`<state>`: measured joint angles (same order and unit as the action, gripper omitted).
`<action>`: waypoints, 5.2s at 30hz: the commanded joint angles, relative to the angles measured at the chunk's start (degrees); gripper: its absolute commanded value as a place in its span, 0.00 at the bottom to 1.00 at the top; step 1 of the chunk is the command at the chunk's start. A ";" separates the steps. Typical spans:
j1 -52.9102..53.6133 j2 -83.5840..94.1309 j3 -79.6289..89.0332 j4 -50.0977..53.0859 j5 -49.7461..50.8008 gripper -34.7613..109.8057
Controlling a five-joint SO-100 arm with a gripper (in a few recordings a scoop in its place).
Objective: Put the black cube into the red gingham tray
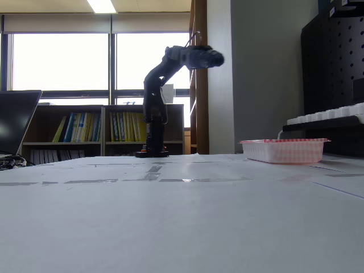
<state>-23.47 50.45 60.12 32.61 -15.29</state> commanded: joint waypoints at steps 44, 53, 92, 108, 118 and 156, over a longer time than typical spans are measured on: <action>22.41 -60.38 -59.24 44.74 22.24 0.24; 22.41 -60.38 -59.24 44.74 22.24 0.24; 22.41 -60.38 -59.24 44.74 22.24 0.24; 22.41 -60.38 -59.24 44.74 22.24 0.24; 22.41 -60.38 -59.24 44.74 22.24 0.24; 22.41 -60.38 -59.24 44.74 22.24 0.24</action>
<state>-1.05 -8.96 0.35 73.48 5.71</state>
